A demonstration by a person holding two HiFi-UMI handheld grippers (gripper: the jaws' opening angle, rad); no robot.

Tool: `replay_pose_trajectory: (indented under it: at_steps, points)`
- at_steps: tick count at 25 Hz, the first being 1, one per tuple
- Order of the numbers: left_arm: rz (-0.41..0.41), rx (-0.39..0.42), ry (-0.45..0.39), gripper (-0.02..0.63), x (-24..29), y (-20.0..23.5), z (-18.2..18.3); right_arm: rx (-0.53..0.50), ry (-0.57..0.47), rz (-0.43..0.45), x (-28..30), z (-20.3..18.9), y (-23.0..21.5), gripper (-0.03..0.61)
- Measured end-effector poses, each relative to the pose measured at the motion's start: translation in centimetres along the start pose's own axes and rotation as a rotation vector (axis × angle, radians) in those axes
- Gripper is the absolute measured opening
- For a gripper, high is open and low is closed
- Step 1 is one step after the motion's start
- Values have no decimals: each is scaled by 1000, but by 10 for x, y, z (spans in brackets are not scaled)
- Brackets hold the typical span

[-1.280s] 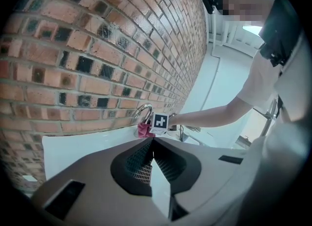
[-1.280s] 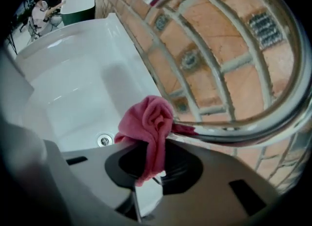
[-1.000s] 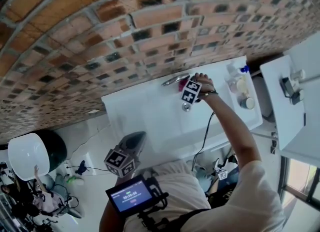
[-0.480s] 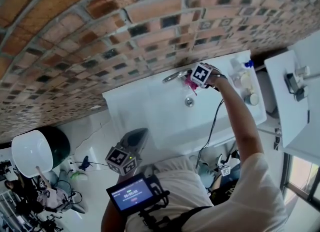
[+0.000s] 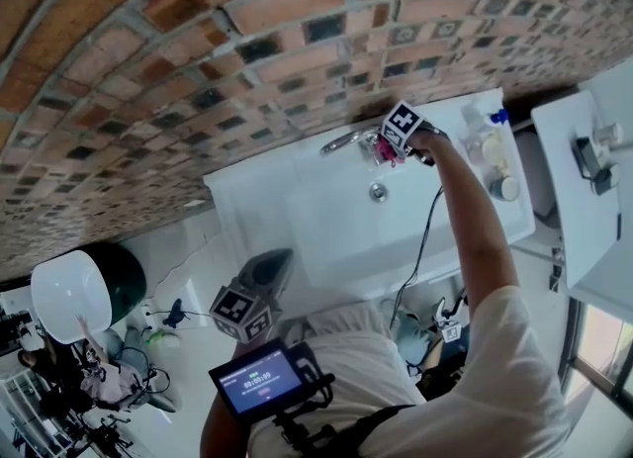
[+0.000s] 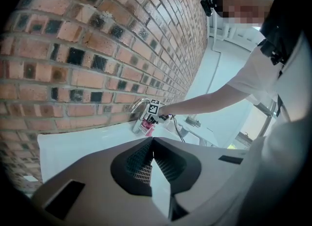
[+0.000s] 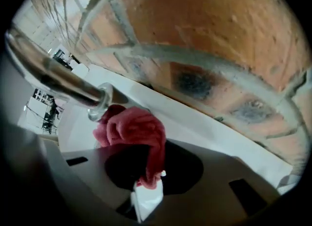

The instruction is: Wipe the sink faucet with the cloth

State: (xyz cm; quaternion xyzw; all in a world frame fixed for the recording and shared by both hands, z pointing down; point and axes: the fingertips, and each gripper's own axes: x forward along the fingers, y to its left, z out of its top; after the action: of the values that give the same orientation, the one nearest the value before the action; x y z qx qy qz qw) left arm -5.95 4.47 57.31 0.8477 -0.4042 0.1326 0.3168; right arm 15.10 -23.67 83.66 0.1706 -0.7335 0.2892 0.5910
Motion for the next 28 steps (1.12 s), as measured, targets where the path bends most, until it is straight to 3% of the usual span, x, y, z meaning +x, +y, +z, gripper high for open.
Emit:
replay_pose_trajectory:
  at_steps: [3, 6, 10, 13, 15, 19, 23, 28]
  points:
    - [24, 38, -15, -15, -1, -2, 6, 36, -8, -121, 19, -2, -18, 72]
    - [20, 58, -19, -15, 4, -6, 17, 158, -171, -103, 19, 3, -22, 72]
    - [17, 50, -35, -15, 6, -3, 23, 352, -269, -143, -21, -32, -31, 72]
    - [21, 61, -41, -15, 5, -5, 27, 407, -289, -286, -62, -76, -46, 71]
    - [18, 69, -48, -15, 5, -9, 31, 424, -395, -365, -101, -89, -53, 72]
    - [0, 76, -68, -15, 1, -15, 32, 457, -709, -313, -169, -101, -17, 71]
    - [-8, 87, -87, -15, -4, -16, 37, 459, -891, -294, -219, -129, 28, 71]
    - [-21, 82, -75, -15, -8, -16, 33, 460, -1070, -209, -235, -157, 97, 71]
